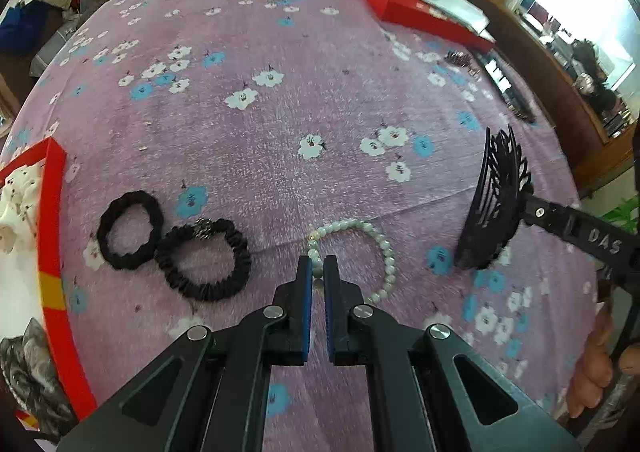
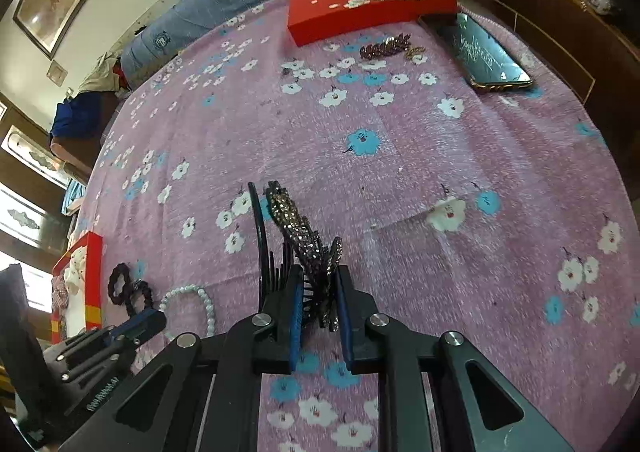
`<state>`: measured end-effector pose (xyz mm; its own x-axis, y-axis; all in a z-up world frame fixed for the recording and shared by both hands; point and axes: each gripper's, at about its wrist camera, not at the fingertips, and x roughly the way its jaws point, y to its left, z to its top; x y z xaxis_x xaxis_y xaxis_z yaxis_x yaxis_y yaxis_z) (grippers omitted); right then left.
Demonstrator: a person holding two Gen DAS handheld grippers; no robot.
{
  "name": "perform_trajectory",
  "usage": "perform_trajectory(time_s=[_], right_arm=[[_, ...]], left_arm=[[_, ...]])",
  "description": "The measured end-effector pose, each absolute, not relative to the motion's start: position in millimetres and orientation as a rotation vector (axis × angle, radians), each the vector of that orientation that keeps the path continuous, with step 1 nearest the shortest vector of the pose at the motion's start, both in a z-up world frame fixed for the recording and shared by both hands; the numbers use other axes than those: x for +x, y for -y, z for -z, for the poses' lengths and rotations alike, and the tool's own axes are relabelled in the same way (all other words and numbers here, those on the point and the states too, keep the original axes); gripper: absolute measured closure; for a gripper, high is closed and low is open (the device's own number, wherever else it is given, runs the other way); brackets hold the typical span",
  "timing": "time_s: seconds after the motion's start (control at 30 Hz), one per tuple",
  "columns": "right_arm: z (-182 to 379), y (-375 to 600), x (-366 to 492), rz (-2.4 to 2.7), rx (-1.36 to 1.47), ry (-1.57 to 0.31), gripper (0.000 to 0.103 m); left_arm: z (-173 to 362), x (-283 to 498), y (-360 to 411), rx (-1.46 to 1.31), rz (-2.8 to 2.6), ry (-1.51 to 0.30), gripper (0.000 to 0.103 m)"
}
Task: Organize jewelry
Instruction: 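Grasp the jewelled hair clip with right tool while left tool grasps black claw clip, then carry both clips over the tray and open both tools to drop them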
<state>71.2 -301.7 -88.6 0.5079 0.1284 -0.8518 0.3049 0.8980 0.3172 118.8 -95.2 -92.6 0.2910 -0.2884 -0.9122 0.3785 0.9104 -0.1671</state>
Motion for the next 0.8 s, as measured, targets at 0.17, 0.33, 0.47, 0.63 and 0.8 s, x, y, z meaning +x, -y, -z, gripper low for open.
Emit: perform_trajectory(time_s=[0.17,0.33,0.47,0.63,0.8], right_arm=[[79,293,58,0.102,0.456,-1.03,0.091],[70,280,50,0.094,0.451,-1.023,0.091],[61,263,46,0.071,0.44,-1.017,0.091],[47,231,49,0.017,0.42,-1.007,0.091],[32,187,59,-0.057,0.392,-0.995,0.09]], left_arm=[[66,105,80,0.051,0.468,-1.156,0.098],[38,93,59,0.029,0.471,-1.106,0.098],[18,85,29,-0.01,0.455,-1.069,0.098],[-1,82,-20,-0.072,0.406,-1.037,0.098],[-14,84,-74,-0.099,0.33,-1.012,0.098]])
